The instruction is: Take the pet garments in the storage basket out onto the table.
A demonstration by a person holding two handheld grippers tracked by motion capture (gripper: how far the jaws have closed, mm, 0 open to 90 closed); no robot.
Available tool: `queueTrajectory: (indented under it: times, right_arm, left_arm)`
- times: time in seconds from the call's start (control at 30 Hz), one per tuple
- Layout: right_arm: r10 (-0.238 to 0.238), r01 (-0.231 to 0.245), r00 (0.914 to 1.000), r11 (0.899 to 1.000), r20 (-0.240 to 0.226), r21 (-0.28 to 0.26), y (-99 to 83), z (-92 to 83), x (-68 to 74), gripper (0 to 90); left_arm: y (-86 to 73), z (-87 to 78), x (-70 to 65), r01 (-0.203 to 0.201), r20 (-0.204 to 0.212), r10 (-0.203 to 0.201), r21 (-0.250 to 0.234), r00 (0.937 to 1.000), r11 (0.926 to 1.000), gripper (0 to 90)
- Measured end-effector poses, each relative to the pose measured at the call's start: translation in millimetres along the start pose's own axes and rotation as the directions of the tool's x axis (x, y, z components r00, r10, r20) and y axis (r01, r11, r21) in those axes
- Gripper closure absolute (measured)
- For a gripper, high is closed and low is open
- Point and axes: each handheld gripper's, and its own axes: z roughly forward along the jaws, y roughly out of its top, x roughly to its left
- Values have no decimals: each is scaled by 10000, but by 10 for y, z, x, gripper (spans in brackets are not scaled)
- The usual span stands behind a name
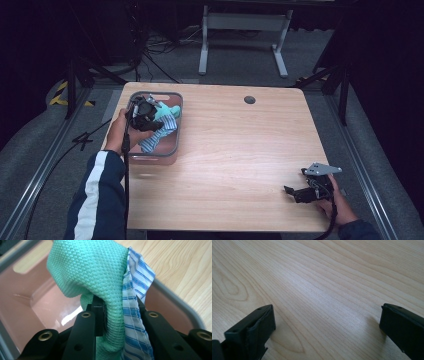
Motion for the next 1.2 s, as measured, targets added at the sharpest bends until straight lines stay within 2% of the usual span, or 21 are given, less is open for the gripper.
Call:
queueTrajectory:
  times: [0.2, 0.23, 0.3, 0.4, 0.47, 0.67, 0.8, 0.93, 1.0, 1.2]
  right_arm:
    - [1, -1, 10000, 10000, 1, -1, 0, 0, 0, 7]
    - [1, -1, 10000, 10000, 1, -1, 0, 0, 0, 7]
    - [2, -2, 10000, 10000, 2, 1, 0, 0, 0, 7]
    - [-2, 2, 10000, 10000, 1, -2, 0, 0, 0, 7]
    - [0, 0, 10000, 10000, -3, 0, -2, -2, 2, 7]
    - [8, -8, 10000, 10000, -11, -6, -3, -2, 3, 7]
    - [9, -9, 10000, 10000, -12, -5, -3, -2, 3, 7]
    - [4, -4, 10000, 10000, -14, -7, -3, -2, 3, 7]
    - [-9, 9, 10000, 10000, -18, -5, -5, -4, 3, 7]
    - [-15, 15, 10000, 10000, -20, -5, -6, -5, 4, 7]
  left_arm:
    - [-2, -171, -114, -192, -24, 191, -853, 9998, 9962, 734]
    - [-2, -171, -114, -192, -24, 191, -853, 9998, 9962, 734]
    - [4, -276, -159, -302, -138, 287, -1290, 9995, 9912, 735]
    - [12, -335, -184, -339, -212, 311, -1476, 9993, 9885, 735]
    - [18, -402, -211, -416, -182, 390, -1727, 9991, 9841, 736]
    - [43, -492, -280, -575, -139, 559, -1987, 9983, 9784, 736]
    - [98, -561, -350, -888, -238, 857, -2110, 9960, 9735, 736]
    - [173, -630, -446, -1174, -222, 1155, -2365, 9931, 9645, 736]
    - [221, -648, -512, -1475, -254, 1457, -2358, 9890, 9605, 736]
    - [345, -619, -682, -1895, -35, 1949, -2497, 9808, 9496, 736]
